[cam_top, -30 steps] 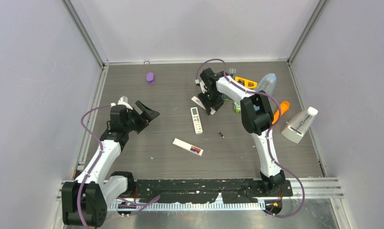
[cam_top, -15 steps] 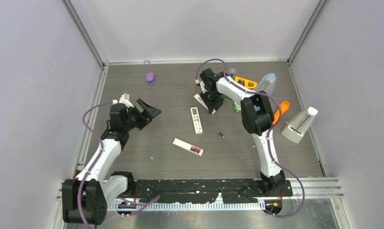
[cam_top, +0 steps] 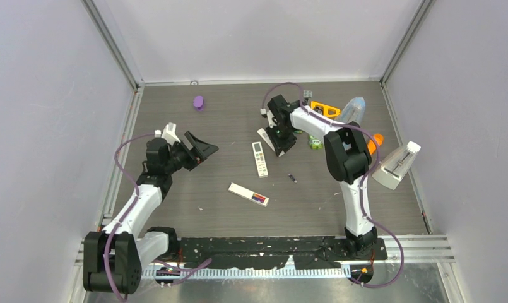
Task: Load the batteries into the remote control
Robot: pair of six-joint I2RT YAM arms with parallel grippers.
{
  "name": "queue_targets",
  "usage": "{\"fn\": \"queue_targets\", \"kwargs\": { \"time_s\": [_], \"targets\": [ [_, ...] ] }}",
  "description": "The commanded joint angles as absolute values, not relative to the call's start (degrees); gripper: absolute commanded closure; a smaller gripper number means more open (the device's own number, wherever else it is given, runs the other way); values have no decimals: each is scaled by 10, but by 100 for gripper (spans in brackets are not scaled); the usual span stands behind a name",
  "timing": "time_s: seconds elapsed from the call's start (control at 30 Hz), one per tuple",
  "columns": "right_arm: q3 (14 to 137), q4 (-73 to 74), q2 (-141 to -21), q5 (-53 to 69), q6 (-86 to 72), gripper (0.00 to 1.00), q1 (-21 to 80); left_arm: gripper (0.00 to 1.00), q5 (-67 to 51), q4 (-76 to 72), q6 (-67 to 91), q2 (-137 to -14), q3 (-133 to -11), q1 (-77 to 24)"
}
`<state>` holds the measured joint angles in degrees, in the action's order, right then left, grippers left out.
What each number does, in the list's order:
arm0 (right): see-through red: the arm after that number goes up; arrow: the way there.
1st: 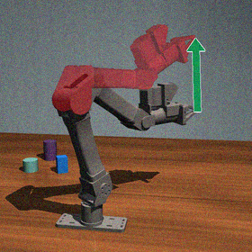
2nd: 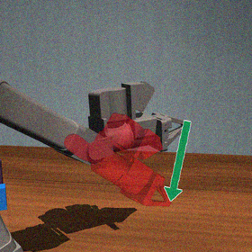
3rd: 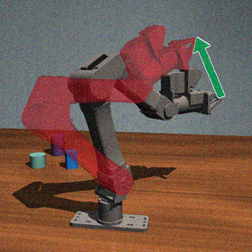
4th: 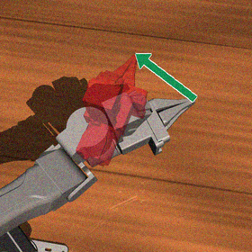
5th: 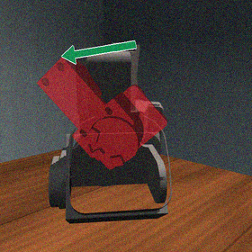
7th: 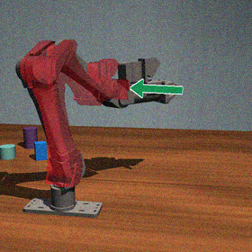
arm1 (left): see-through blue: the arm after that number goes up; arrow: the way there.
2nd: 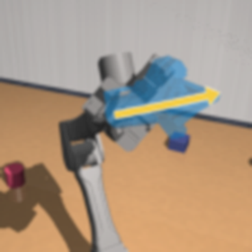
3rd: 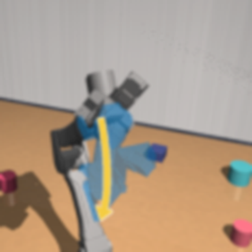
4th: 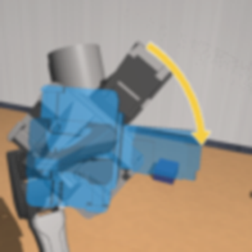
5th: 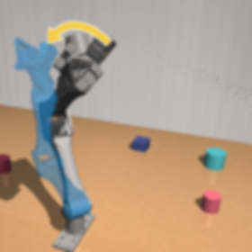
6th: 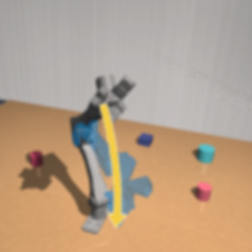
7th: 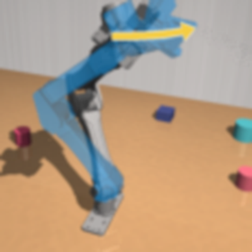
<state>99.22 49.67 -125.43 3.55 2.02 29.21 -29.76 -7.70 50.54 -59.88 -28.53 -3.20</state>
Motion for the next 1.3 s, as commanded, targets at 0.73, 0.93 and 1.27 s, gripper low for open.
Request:
{"fn": "queue_targets", "kwargs": {
  "time_s": [0.73,0.93,1.27],
  "targets": [
    [842,340,-1086,24,-31,42,321,21,-326,-152,523,-588,-243,-64],
    [913,345,-1167,-66,32,25,320,21,-331,-131,508,-579,-250,-63],
    [1000,419,-1250,0,109,23,308,21,-336,-124,497,-568,-249,-63]
  ]
}}
